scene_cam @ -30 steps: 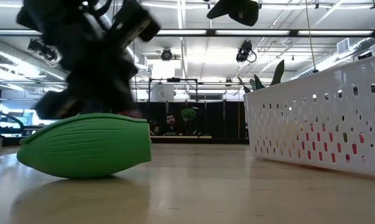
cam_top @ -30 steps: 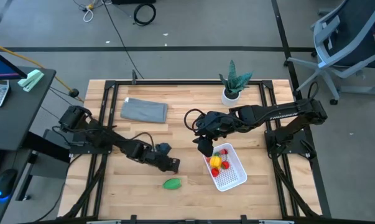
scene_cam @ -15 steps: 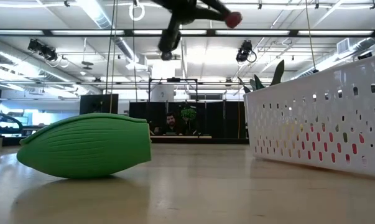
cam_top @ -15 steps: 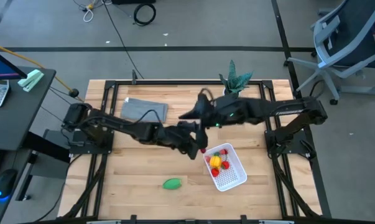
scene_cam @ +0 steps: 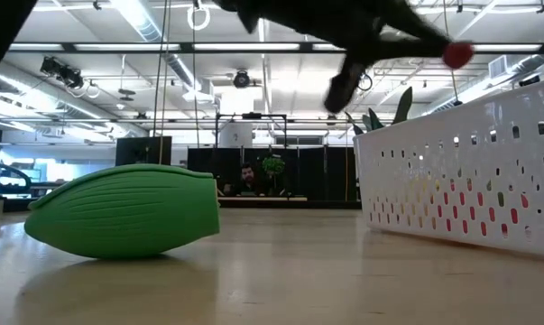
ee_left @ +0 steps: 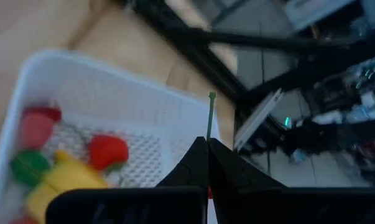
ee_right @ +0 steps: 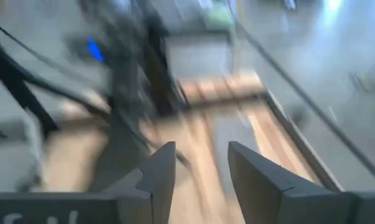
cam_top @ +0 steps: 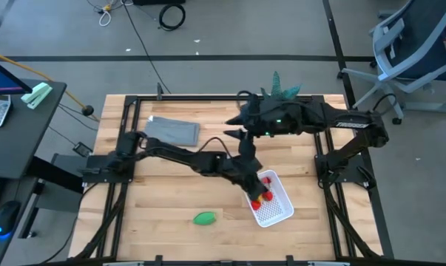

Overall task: Pick and placing Produce into tupperware
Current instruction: Put the cherry into the white bin, then put the green corn into the white bin

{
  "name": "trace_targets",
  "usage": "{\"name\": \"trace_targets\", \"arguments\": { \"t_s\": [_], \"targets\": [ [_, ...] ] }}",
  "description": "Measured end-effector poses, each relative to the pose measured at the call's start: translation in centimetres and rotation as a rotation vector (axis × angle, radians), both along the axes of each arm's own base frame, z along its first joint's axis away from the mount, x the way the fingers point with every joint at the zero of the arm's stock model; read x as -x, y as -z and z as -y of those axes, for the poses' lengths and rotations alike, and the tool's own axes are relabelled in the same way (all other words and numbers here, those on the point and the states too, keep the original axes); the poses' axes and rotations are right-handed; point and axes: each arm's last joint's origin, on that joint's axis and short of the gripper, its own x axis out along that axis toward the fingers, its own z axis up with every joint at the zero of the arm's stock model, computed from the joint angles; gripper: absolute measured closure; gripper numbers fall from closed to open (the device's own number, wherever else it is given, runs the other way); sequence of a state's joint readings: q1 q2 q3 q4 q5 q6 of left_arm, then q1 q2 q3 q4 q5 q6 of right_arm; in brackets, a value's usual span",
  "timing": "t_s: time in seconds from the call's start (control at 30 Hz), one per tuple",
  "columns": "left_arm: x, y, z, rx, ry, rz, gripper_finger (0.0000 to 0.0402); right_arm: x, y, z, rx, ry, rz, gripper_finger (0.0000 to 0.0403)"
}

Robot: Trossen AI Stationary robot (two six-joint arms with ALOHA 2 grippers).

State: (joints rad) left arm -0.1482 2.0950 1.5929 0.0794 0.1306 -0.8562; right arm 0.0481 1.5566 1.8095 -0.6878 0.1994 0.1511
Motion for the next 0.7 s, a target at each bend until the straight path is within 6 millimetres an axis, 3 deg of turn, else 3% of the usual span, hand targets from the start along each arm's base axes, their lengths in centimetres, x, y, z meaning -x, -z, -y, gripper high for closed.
{"name": "trace_targets", "arguments": {
  "t_s": [0.13, 0.27, 0.47, 0.7],
  "targets": [
    [-1.6, 1.5, 0.4, 0.001, 0.059, -0.078, 0.0388, 1.3, 2.1, 0.9, -0.032, 0.093, -0.241, 0.0247],
    [-2.9, 2.0, 0.9, 0.035, 0.129, -0.085, 0.0370, 1.9, 2.8, 0.6, -0.078, 0.121, -0.331, 0.0247],
    [-3.2, 2.8, 1.3, 0.042, 0.154, -0.119, 0.0339, 2.0, 2.8, -0.6, -0.090, 0.096, -0.328, 0.0247],
    [-3.3, 2.7, 0.5, 0.074, 0.161, -0.124, 0.0287, 2.0, 2.9, -1.5, -0.092, 0.069, -0.330, 0.0247]
  ]
}}
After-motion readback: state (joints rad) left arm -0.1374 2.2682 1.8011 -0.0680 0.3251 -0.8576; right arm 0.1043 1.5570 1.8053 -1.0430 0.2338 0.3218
